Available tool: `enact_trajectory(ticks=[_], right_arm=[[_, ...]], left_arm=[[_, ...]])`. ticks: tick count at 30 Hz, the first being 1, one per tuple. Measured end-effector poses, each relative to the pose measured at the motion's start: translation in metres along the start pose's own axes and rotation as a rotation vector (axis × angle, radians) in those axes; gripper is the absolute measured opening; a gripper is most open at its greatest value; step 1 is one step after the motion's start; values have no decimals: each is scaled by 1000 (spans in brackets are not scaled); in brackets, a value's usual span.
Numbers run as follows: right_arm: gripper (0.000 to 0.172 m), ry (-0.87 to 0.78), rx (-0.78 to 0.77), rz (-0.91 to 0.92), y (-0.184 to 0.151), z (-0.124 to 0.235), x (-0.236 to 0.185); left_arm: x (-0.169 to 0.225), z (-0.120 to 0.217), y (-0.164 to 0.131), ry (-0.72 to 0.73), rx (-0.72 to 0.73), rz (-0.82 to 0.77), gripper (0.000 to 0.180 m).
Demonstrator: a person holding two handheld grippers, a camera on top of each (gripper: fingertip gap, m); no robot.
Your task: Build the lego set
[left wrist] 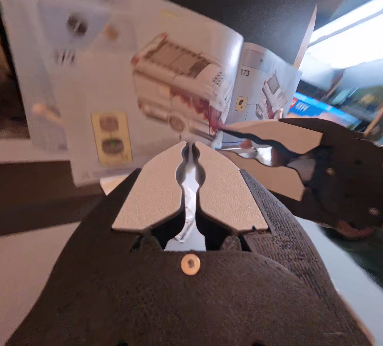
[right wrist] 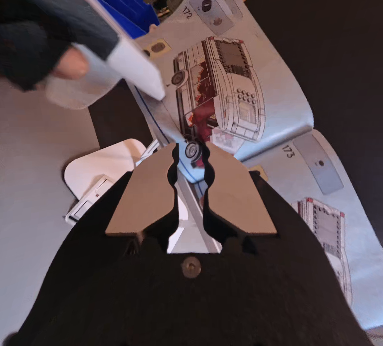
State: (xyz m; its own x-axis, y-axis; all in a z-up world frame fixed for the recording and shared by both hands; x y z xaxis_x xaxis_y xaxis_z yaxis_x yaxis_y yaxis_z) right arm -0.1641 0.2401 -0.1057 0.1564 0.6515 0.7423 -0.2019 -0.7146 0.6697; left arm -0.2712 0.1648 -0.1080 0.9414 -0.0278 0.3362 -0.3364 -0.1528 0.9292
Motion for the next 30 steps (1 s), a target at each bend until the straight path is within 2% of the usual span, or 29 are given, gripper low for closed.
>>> enact_trajectory(ticks=[3,6,9,11,13,15,17,22,24,30], right_arm=[[18,-5,-62,-114,2,-24,7],[11,-18,-114,-164,2,-35,13],[9,-18,-134,-170,2,-36,14],[10,-10,-135,-178,2,-36,14],[10,-6,-139,-187,2,-36,15],[11,-5,-150,-192,2,-38,16],[11,-5,-169,-203,3,-39,17],[10,-9,-179,-210,4,-40,17],[10,-6,-177,-207,4,-39,16],[12,-11,-184,-187,4,-40,15]], left_arm=[[-20,19,-29,41,67,309,3],[-37,18,-52,74,99,478,15],[-56,8,-58,70,209,665,29],[-62,-2,-55,-10,294,836,40],[-59,-9,-50,-45,299,779,39],[-57,-11,-48,12,267,619,31],[-60,-12,-48,28,251,540,24],[-64,-10,-53,-1,299,649,19],[-64,-6,-55,-31,339,687,2],[-65,-5,-54,-16,309,663,2]])
Point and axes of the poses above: each gripper's, where its closed fingertips meet, z back along the fingers, y out of its top, x = y × z across the jaws, the point moved 9 cm from there along z, back along the fingers, and after that the axes turned 15 degrees about x, right-handed, at the moved point
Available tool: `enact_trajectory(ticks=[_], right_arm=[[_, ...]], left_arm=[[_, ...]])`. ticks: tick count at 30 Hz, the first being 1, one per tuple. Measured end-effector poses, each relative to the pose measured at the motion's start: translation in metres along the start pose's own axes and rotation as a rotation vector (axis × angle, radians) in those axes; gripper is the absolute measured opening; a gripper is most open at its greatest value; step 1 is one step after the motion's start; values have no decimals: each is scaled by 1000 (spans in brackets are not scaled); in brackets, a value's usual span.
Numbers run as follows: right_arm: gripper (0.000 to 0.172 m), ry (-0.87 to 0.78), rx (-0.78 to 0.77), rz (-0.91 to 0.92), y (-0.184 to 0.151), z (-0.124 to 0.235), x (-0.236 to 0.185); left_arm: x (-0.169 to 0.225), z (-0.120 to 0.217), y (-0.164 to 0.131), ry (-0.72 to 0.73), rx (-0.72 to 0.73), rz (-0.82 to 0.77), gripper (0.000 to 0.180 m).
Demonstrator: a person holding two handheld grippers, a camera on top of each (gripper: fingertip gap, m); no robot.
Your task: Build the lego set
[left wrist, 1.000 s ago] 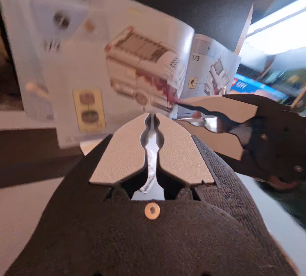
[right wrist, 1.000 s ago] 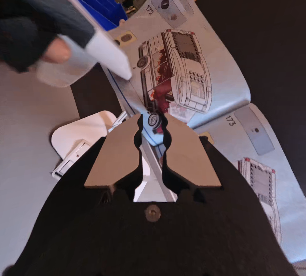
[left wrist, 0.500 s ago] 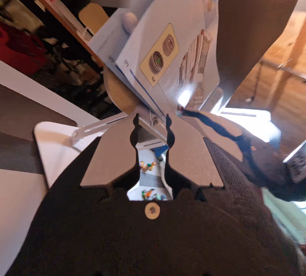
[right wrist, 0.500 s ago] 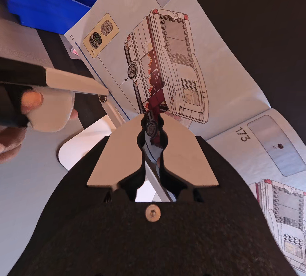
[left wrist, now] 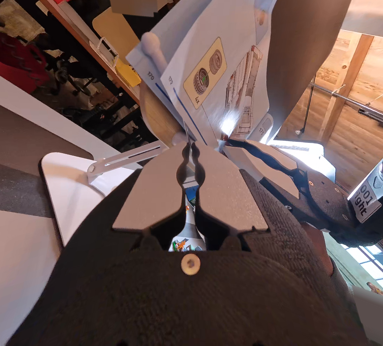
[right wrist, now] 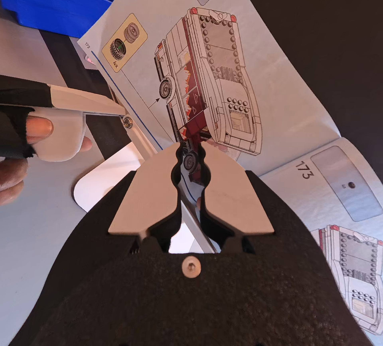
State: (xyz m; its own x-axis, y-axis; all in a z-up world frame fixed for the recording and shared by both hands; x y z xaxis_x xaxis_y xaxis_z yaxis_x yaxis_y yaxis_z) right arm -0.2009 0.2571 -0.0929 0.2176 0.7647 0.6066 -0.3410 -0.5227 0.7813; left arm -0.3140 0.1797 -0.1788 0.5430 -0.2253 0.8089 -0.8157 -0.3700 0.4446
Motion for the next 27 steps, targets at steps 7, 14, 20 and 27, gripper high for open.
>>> enact_trajectory(ticks=[7,14,20,27], right_arm=[[10,-4,-3,7,0,1,0],[10,-8,-28,20,2,-2,-1],[9,-13,-26,44,3,-4,-2],[17,33,0,161,16,-14,-20]], left_arm=[[-5,6,-8,25,70,178,3],[-4,9,-20,11,220,276,2],[11,9,-17,79,166,-164,3],[2,10,-19,23,207,88,2]])
Point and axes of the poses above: each gripper's, where its closed fingertips meet, z back along the fingers, y out of its top, x = y × z across the jaws, the point moved 9 cm from there along z, back along the fingers, and after that the axes turned 15 degrees about x, right-handed, at the moved point
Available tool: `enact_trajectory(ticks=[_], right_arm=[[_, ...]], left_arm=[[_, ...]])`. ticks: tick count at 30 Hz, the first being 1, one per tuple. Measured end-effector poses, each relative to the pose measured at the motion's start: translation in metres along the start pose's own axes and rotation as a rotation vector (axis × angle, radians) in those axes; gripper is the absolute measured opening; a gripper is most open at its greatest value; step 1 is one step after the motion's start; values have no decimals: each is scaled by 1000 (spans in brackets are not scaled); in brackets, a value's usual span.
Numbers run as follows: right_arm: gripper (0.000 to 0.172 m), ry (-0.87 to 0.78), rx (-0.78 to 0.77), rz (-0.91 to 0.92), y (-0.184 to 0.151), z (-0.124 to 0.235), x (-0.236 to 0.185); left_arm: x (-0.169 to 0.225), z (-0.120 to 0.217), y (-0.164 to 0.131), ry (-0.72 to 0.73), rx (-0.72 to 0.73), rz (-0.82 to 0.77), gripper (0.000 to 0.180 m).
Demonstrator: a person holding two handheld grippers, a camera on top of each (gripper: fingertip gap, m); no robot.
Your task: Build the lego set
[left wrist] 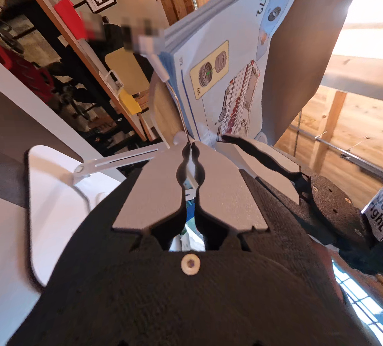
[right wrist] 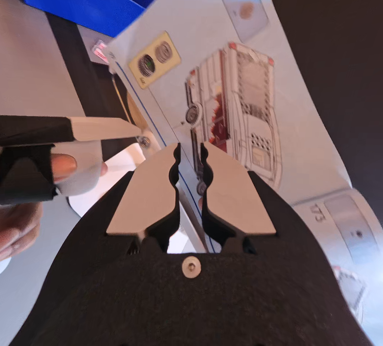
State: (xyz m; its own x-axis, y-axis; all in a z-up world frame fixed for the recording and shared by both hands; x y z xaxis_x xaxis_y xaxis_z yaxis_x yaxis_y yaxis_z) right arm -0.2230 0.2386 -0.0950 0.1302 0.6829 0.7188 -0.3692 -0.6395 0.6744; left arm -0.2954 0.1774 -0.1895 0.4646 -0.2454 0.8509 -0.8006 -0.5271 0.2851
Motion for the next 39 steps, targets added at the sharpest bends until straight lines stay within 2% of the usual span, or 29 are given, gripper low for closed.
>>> enact_trajectory(ticks=[3,7,11,15,19,22,27,31,34,39], right_arm=[[18,22,6,37,11,-10,-6],[10,3,-4,56,15,-17,-6],[9,3,-12,92,17,-17,-8],[8,10,-10,77,17,-17,-6],[11,65,24,-19,15,-17,-3],[5,72,35,-39,14,-16,2],[17,76,98,-180,8,13,15],[14,-96,75,-258,-24,43,36],[13,-90,100,-281,-39,47,39],[16,-53,143,-360,-44,48,41]], left_arm=[[-2,2,0,-13,8,29,2],[-3,3,-3,-27,39,82,2],[-1,6,-5,-48,88,12,1],[10,1,0,-72,19,-357,1],[18,-6,4,-116,-62,-641,1],[25,-10,4,-161,-132,-914,1],[31,-12,8,-228,-238,-1126,1],[37,-13,5,-265,-281,-1274,1],[41,-13,3,-338,-336,-1429,1],[54,-17,3,-476,-546,-1779,1]])
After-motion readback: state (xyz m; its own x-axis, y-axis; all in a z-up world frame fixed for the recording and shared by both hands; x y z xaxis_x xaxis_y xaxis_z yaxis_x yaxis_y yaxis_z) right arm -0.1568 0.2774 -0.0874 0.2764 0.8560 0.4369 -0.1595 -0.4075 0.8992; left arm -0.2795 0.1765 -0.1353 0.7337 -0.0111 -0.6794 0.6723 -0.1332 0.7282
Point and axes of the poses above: each gripper's, where its closed fingertips meet, z back along the fingers, y out of its top, x = y × z across the jaws, the point moved 9 cm from there along z, back along the fingers, and after that the axes turned 15 degrees about x, right-handed, at the moved point
